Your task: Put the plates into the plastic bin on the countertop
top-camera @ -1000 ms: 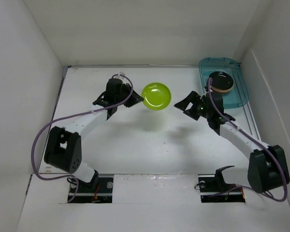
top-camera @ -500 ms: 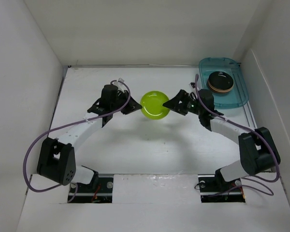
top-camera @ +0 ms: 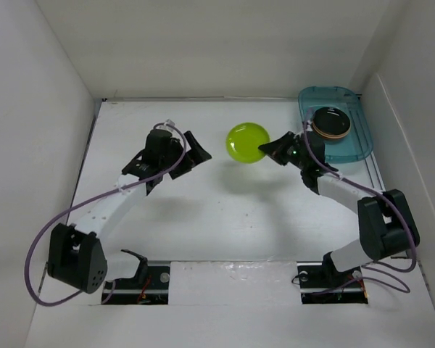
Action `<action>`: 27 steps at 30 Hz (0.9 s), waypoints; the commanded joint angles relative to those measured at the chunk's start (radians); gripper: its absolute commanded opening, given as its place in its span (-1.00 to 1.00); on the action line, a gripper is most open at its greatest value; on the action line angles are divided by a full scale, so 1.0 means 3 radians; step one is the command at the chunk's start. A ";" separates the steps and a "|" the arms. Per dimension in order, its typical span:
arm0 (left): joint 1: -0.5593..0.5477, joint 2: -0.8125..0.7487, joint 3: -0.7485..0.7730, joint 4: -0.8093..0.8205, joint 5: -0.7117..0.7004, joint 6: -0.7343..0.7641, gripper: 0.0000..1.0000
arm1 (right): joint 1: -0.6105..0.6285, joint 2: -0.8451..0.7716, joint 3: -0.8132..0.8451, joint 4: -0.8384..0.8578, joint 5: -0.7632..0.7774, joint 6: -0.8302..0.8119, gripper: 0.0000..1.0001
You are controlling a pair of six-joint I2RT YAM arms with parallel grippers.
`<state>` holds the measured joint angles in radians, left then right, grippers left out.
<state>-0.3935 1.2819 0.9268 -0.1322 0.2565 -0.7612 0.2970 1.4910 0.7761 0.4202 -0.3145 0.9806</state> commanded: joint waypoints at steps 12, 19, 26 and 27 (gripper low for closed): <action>0.0146 -0.0745 0.0506 -0.0766 -0.0120 0.0824 0.99 | -0.1531 0.0561 0.1165 -0.0699 0.1539 0.0863 -1.00; 0.0146 -0.0648 0.0362 -0.0603 0.0091 0.0957 0.99 | -0.1818 0.1636 0.2449 -0.1610 0.1284 0.0756 -1.00; 0.0146 -0.0648 0.0301 -0.0603 0.0121 0.0993 0.99 | -0.1900 0.1805 0.2490 -0.1656 0.1146 0.0791 -0.95; 0.0146 -0.0648 0.0301 -0.0603 0.0121 0.0993 0.99 | -0.1900 0.1805 0.2445 -0.1656 0.1181 0.0791 -0.93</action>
<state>-0.3515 1.0962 1.0325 -0.3397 0.2680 -0.4889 -0.2749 2.0693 1.4929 -0.0811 0.0528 1.2098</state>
